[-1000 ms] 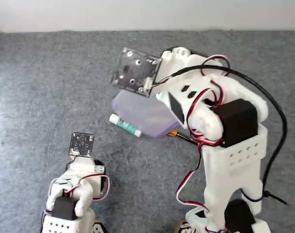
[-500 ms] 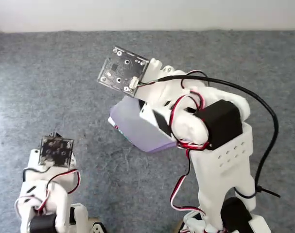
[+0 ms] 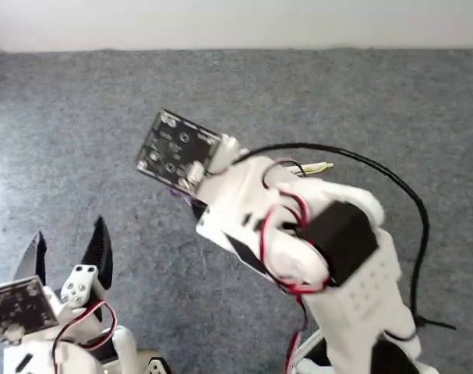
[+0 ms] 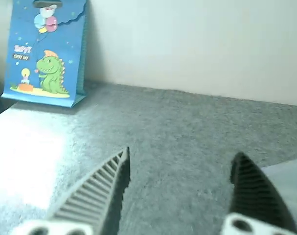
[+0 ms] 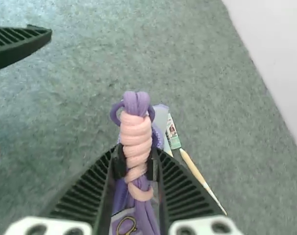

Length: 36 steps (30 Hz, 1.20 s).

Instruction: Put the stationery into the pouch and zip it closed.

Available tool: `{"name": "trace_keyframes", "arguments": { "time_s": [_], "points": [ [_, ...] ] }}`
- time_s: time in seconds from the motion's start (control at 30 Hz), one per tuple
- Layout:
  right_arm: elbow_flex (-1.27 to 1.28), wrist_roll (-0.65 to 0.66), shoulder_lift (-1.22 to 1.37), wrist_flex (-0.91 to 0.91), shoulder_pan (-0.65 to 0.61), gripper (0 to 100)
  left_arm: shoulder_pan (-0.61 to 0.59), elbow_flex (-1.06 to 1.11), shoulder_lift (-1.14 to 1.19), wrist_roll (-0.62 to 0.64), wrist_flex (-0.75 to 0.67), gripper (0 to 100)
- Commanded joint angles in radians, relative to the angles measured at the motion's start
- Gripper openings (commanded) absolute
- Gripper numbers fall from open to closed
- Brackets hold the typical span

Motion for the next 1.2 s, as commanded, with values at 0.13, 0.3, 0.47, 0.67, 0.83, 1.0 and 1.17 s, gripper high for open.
{"name": "trace_keyframes", "arguments": {
  "time_s": [0.13, 0.3, 0.47, 0.67, 0.83, 1.0, 1.17],
  "points": [
    [0.155, 0.008, -0.153, 0.047, -0.001, 0.8, -0.046, -0.093, -0.002, 0.040, 0.086, 39],
    [0.140, 0.095, -0.203, 0.044, 0.001, 0.8, -0.041, -0.136, 0.002, 0.063, 0.084, 39],
    [0.058, 0.164, -0.179, 0.039, 0.044, 0.8, -0.041, -0.136, -0.002, 0.063, 0.087, 39],
    [-0.057, 0.206, -0.096, -0.128, 0.303, 0.8, -0.043, -0.136, -0.002, 0.066, 0.141, 39],
    [-0.084, 0.292, -0.033, -0.323, 0.369, 0.8, -0.046, -0.143, -0.003, 0.068, 0.201, 39],
    [-0.084, 0.374, 0.042, -0.499, 0.369, 0.8, -0.046, -0.143, -0.003, 0.068, 0.201, 39],
    [-0.086, 0.489, 0.157, -0.688, 0.397, 0.9, -0.046, -0.143, -0.003, 0.068, 0.201, 39]
  ]
}}
